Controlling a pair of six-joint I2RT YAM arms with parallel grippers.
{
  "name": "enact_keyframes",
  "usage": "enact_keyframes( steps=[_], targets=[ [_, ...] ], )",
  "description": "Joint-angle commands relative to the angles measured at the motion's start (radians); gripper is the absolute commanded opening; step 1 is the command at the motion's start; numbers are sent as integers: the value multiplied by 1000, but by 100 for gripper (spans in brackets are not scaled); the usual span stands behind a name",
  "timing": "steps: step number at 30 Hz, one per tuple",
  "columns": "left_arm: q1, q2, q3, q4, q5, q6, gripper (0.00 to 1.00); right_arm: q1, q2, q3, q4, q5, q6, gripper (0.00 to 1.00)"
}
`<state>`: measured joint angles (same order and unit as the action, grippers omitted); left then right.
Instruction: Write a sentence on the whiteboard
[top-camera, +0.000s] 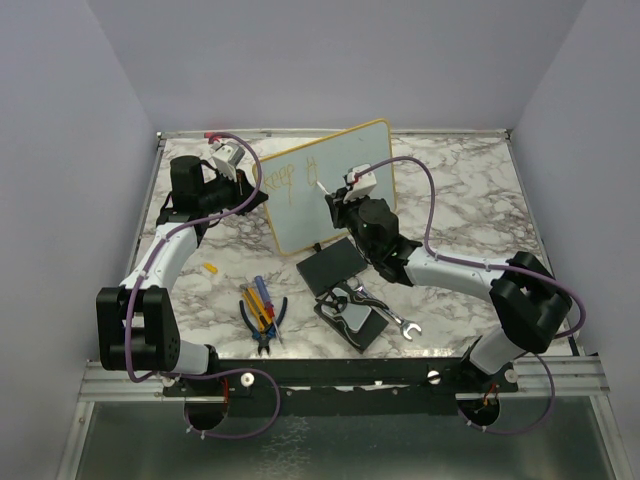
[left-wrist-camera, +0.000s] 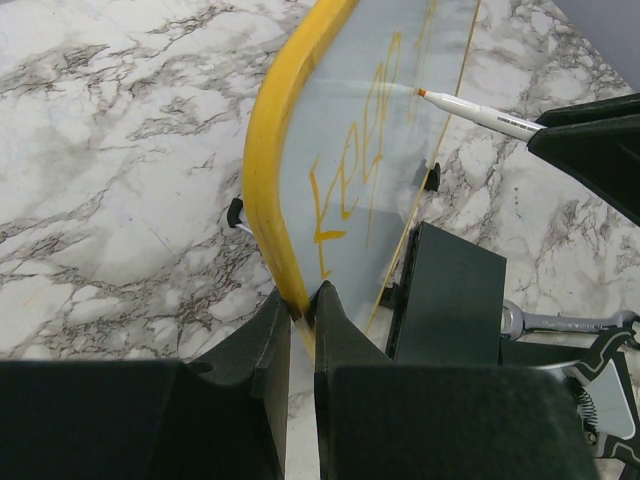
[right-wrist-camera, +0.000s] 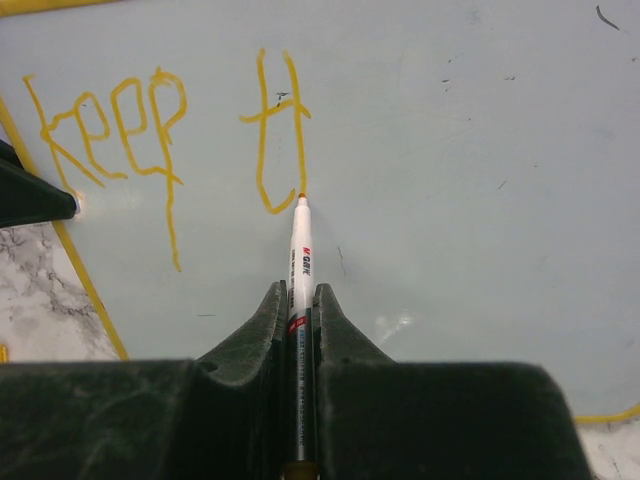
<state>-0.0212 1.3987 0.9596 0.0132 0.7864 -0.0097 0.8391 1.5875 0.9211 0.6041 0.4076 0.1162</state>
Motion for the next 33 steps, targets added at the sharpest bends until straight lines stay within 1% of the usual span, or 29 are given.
enact_keyframes(
  steps=[1, 10, 17, 33],
  targets=[
    [-22, 8, -12, -71, -4, 45, 0, -2, 9, 25, -26, 64, -5, 1],
    [-21, 9, -10, -71, -4, 47, 0, -2, 10, 58, -10, 102, -40, 1],
    [-22, 10, -10, -71, -4, 46, 0, -2, 12, 71, -3, 101, -59, 1],
    [-22, 8, -11, -72, -6, 47, 0, -3, 19, 78, -18, 128, -59, 1]
  ],
)
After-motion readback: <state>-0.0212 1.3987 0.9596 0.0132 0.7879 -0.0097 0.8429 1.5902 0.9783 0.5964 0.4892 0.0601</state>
